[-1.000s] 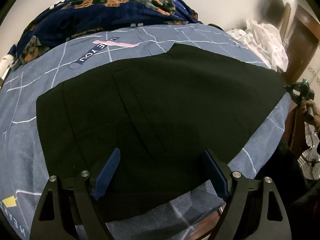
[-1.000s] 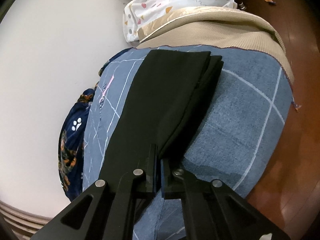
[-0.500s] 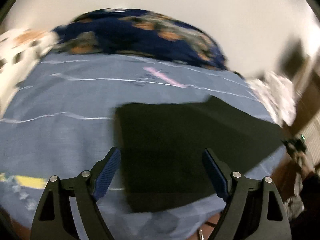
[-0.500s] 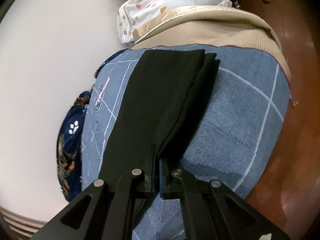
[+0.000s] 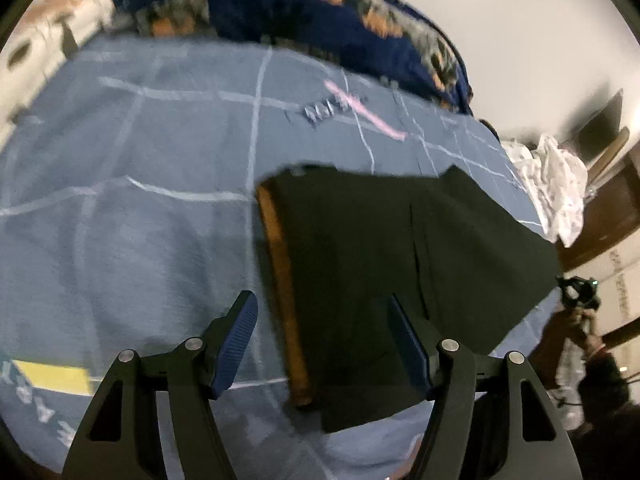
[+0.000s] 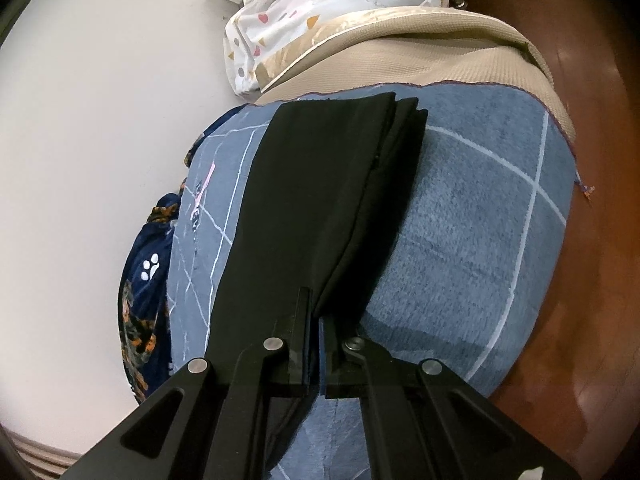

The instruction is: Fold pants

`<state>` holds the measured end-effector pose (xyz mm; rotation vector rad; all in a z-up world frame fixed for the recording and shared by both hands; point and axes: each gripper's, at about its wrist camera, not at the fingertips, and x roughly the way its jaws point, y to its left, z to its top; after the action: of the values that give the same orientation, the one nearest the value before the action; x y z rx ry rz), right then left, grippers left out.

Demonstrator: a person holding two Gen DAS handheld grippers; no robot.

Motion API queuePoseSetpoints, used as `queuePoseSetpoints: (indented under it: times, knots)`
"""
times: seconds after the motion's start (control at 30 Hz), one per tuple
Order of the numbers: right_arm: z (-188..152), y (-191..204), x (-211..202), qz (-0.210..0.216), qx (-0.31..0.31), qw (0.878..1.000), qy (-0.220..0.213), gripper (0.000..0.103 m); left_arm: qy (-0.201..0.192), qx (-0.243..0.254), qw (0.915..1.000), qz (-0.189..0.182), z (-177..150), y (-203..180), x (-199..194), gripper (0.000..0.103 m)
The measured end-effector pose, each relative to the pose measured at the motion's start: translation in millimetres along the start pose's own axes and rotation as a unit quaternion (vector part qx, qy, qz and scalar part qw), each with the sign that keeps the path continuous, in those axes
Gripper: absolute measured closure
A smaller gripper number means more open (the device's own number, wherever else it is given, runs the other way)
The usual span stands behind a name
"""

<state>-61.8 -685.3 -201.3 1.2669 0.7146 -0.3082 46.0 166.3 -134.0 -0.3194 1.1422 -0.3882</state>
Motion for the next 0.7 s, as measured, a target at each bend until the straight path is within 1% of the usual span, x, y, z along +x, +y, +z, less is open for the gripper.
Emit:
queuePoseSetpoints:
  times: [0.03,0.07,0.1,0.13,0.17,0.3,0.37,0.5,0.57,0.7]
  knots:
    - [0,-1,0,0.002,0.003,1.000,0.002,0.103,0.006,0.002,1.0000,0.000,-1,-3,3,0.041]
    - [1,-1,0,0.003,0.005,1.000,0.003,0.103,0.009,0.008,0.9999,0.006,-2,-5,5,0.049]
    - [1,-2,0,0.005,0.006,1.000,0.003,0.103,0.014,0.016,0.9996,0.017,-3,-8,7,0.070]
    - [0,-3,0,0.008,0.007,1.000,0.002,0.103,0.020,0.017,0.9993,0.026,-3,-8,9,0.075]
    - [0,-3,0,0.010,0.009,1.000,0.001,0.103,0.023,0.011,0.9992,0.029,-4,-6,8,0.075]
    - [1,-2,1,0.007,0.005,1.000,0.002,0.103,0.021,-0.041,0.9989,-0.001,-18,11,-11,0.075]
    - [1,-2,1,0.004,0.005,1.000,0.004,0.103,0.037,-0.059,0.9974,-0.021,-30,14,-17,0.075]
    - [1,-1,1,0.004,0.006,1.000,0.001,0.103,0.072,-0.068,0.9946,-0.030,-51,11,-13,0.075]
    - [1,-2,1,0.007,0.008,1.000,-0.001,0.103,0.074,-0.080,0.9927,-0.052,-56,11,-12,0.075]
    - [1,-1,1,0.006,0.009,1.000,0.000,0.103,0.070,-0.108,0.9895,-0.065,-57,13,-7,0.075]
